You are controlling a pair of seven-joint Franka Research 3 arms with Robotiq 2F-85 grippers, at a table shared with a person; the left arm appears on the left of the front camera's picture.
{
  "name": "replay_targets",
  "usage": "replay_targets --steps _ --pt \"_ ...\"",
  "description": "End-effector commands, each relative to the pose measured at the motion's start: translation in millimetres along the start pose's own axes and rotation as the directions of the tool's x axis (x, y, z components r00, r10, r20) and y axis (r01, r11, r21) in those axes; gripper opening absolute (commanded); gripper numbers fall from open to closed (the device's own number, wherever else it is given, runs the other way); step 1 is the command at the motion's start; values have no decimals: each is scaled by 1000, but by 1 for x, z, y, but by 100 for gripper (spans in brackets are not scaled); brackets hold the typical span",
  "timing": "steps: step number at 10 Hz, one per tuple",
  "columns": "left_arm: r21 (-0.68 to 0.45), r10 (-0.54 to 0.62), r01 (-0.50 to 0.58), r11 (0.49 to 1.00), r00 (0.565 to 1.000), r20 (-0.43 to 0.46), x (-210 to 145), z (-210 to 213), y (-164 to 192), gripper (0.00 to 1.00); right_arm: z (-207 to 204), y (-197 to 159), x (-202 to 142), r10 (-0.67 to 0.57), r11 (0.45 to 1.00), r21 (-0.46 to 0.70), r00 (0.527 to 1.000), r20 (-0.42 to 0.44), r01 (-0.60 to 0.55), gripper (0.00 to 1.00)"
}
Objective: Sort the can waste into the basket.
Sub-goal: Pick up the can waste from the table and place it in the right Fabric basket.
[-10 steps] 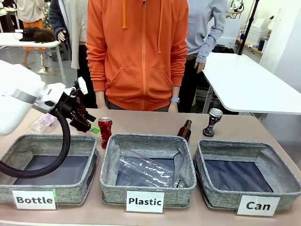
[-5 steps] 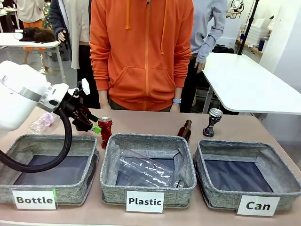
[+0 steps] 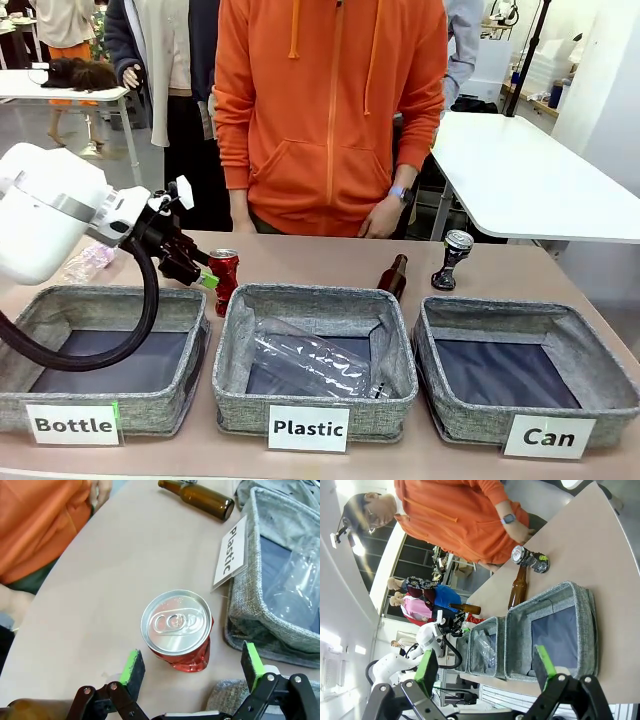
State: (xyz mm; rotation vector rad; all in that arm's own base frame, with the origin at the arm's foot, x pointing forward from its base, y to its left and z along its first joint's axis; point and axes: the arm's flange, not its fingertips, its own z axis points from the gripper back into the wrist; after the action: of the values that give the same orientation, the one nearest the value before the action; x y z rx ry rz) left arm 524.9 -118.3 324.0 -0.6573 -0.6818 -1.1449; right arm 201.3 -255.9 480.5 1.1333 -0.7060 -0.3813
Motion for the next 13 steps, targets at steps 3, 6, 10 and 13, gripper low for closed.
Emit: replay_targets --steps 3,6,10,13 --pt "20 -22 21 1000 999 45 -1 -18 9 100 0 0 4 25 999 21 1000 16 -25 100" --pt "14 -15 14 1000 996 86 -3 -26 7 100 0 0 4 25 999 21 1000 16 -25 100" --pt "-6 -6 7 1000 990 143 -3 -31 7 100 0 0 4 25 999 21 1000 16 -25 100" --pt "-14 -4 6 1000 992 126 -3 -35 7 40 0 0 4 25 999 21 1000 16 -25 100"
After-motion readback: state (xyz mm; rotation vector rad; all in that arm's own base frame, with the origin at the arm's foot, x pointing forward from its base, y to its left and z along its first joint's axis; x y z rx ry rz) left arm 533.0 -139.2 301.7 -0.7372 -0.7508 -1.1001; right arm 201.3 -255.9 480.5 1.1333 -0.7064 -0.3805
